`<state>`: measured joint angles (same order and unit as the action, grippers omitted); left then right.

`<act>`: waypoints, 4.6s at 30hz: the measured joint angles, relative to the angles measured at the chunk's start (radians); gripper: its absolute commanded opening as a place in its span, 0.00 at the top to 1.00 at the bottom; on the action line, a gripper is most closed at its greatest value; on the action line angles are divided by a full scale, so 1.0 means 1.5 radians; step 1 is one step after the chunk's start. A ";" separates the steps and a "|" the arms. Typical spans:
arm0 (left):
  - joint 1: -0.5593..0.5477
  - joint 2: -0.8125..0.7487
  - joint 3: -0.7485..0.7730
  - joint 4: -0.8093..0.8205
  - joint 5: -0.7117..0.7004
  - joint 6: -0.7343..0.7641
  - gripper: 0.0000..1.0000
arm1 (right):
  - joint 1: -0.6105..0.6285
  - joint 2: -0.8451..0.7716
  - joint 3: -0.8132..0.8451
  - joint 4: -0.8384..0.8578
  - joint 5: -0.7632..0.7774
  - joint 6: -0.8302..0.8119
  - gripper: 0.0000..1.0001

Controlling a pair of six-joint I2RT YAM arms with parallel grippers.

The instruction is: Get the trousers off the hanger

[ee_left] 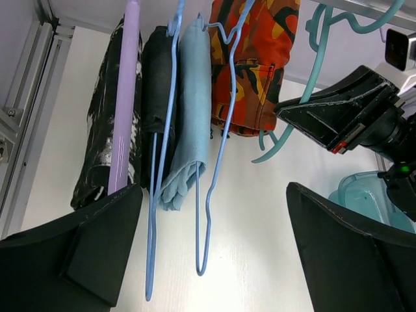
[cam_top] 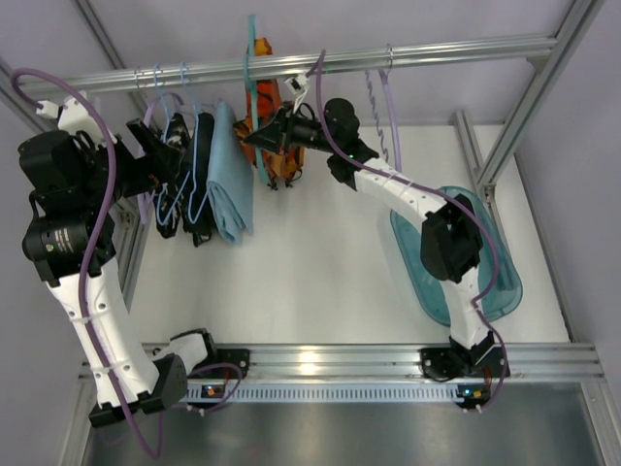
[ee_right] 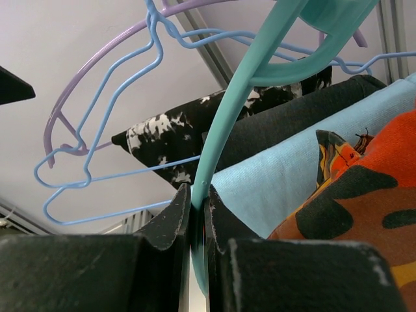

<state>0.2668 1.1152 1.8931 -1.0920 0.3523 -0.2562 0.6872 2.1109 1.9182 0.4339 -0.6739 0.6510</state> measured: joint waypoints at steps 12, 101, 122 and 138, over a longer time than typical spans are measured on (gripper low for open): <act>0.000 0.000 0.000 0.004 0.007 -0.003 0.01 | 0.003 -0.025 -0.046 0.035 0.007 0.049 0.80; 0.000 -0.005 -0.039 0.013 0.017 -0.003 0.01 | 0.054 -0.156 -0.266 0.168 0.021 0.129 1.00; 0.000 0.001 -0.039 0.013 0.022 -0.003 0.01 | 0.024 -0.075 -0.156 0.110 -0.052 -0.043 1.00; 0.000 0.002 -0.039 0.013 0.030 -0.005 0.01 | 0.034 -0.075 -0.121 0.065 -0.063 -0.078 1.00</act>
<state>0.2668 1.1175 1.8339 -1.0725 0.3965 -0.2630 0.7380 1.9991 1.7374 0.5308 -0.7689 0.5339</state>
